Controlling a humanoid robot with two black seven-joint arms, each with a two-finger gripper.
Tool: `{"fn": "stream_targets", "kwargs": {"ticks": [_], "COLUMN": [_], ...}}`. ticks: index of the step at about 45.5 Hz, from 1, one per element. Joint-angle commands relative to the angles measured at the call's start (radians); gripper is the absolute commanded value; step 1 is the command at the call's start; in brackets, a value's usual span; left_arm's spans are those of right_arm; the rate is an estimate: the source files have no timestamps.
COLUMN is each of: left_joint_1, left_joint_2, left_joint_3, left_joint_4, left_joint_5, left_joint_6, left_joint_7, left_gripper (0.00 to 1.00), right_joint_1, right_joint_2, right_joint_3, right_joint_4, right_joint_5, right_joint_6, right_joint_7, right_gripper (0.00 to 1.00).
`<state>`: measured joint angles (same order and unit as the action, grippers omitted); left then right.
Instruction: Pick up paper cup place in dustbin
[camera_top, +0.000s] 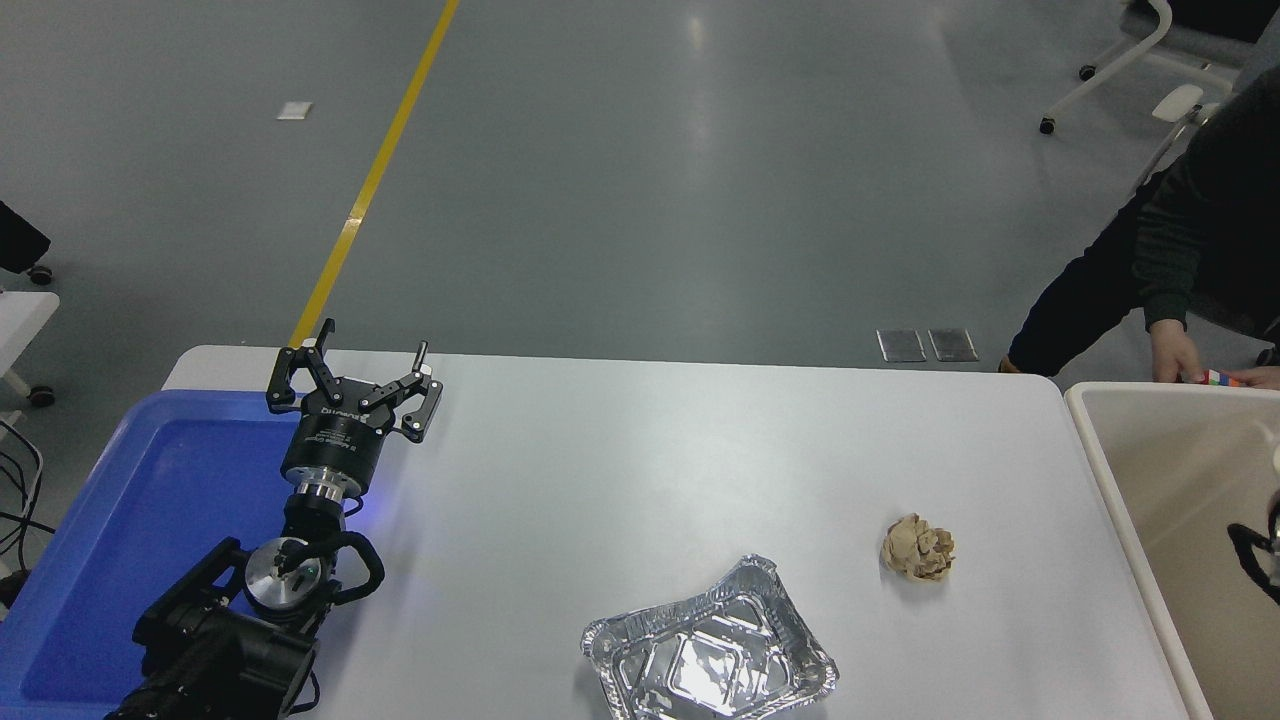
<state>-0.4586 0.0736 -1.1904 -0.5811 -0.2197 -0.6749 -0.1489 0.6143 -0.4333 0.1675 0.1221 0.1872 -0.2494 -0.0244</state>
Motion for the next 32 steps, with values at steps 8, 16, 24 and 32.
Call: {"fn": "stream_targets", "kwargs": {"ticks": [8, 16, 24, 32], "left_joint_1": [0.0, 0.0, 0.0, 0.0], "left_joint_2": [0.0, 0.0, 0.0, 0.0], "left_joint_3": [0.0, 0.0, 0.0, 0.0], "left_joint_4": [0.0, 0.001, 0.0, 0.0], "left_joint_5": [-0.001, -0.001, 0.0, 0.0], "left_joint_6": [0.0, 0.0, 0.0, -0.002], "left_joint_7": [0.0, 0.0, 0.0, 0.0], "left_gripper": [0.99, 0.99, 0.99, 0.99], "right_joint_1": [-0.085, -0.082, -0.074, -0.062], "right_joint_2": [0.034, 0.03, 0.008, -0.01], "right_joint_3": [0.109, 0.112, 0.122, 0.121], "right_joint_4": [-0.035, -0.035, -0.035, -0.032], "right_joint_5": [0.002, 0.002, 0.002, -0.002], "right_joint_6": [0.042, 0.042, 0.041, 0.044], "right_joint_7": [0.001, 0.001, 0.0, 0.0], "right_gripper": [0.0, 0.31, 1.0, 1.0]}}
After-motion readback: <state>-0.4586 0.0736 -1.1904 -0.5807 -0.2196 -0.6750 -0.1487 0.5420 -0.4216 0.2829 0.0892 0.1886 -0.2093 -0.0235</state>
